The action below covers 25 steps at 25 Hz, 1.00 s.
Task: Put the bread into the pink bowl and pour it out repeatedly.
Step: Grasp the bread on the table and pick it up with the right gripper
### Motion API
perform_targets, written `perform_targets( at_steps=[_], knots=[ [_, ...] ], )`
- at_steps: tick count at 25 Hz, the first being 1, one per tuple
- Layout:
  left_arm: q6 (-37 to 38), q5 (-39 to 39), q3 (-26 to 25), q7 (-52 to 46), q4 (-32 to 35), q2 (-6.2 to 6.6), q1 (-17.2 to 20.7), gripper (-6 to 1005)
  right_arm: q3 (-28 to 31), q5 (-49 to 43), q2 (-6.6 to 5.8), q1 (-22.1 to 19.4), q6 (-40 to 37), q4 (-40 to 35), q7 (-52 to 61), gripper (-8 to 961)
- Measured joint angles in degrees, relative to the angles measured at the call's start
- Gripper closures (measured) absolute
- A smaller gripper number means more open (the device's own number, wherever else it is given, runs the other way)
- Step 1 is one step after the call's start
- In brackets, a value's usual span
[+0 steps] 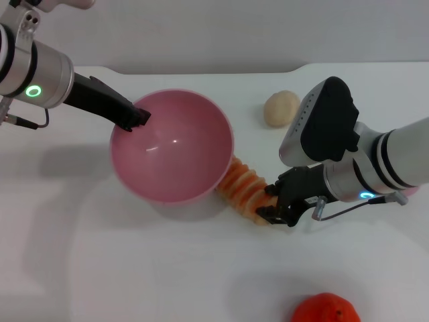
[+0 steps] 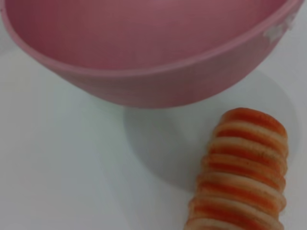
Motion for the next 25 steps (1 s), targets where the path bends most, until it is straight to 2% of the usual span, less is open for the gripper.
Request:
perform_targets(
  at_steps=[15, 25],
  knots=[
    [0.20, -1.22, 0.56, 0.00, 0.70, -0.04, 0.87, 958, -0.70, -0.14, 0.08, -1.11, 0.15, -1.22, 0.10, 621],
    [0.22, -1.35, 0.67, 0.00, 0.77, -0.04, 1.04, 957, -0.77, -0.23, 0.07, -4.75, 2.85, -4.82, 0.09, 704]
  ],
)
